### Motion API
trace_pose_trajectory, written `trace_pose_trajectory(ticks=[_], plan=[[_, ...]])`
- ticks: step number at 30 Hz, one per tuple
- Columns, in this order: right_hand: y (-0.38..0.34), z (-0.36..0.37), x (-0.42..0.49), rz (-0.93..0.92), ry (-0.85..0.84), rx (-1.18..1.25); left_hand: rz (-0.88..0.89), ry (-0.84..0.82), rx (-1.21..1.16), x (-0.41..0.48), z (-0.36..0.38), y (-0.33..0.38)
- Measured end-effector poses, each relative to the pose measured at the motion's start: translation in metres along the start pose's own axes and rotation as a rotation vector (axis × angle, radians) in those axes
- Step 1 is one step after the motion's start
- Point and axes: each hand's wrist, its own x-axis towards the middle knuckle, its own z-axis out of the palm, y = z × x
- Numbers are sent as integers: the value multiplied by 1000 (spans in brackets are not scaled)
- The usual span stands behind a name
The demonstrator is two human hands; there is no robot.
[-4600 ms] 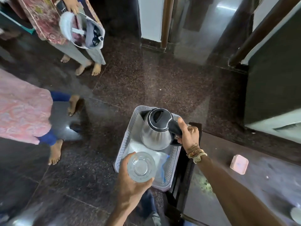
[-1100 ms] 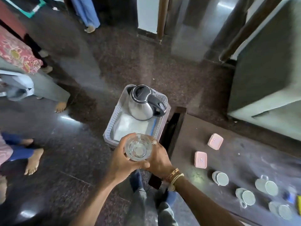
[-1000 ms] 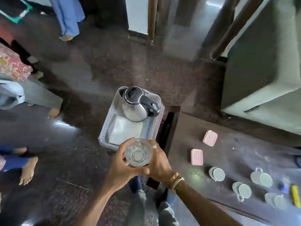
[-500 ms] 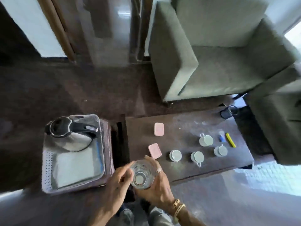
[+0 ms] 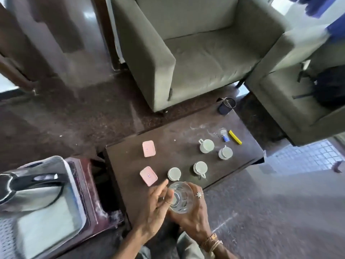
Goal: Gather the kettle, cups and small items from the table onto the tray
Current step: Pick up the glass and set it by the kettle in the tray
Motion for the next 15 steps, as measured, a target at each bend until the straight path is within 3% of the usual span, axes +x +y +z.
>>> trace_pose_trajectory(ticks=[6,15], plan=[[58,-25,68,84,31,-93,-80,125,-148,70,64,-3],[142,-3,200,59,-69,-168,-419,204,-309,205,94,5]])
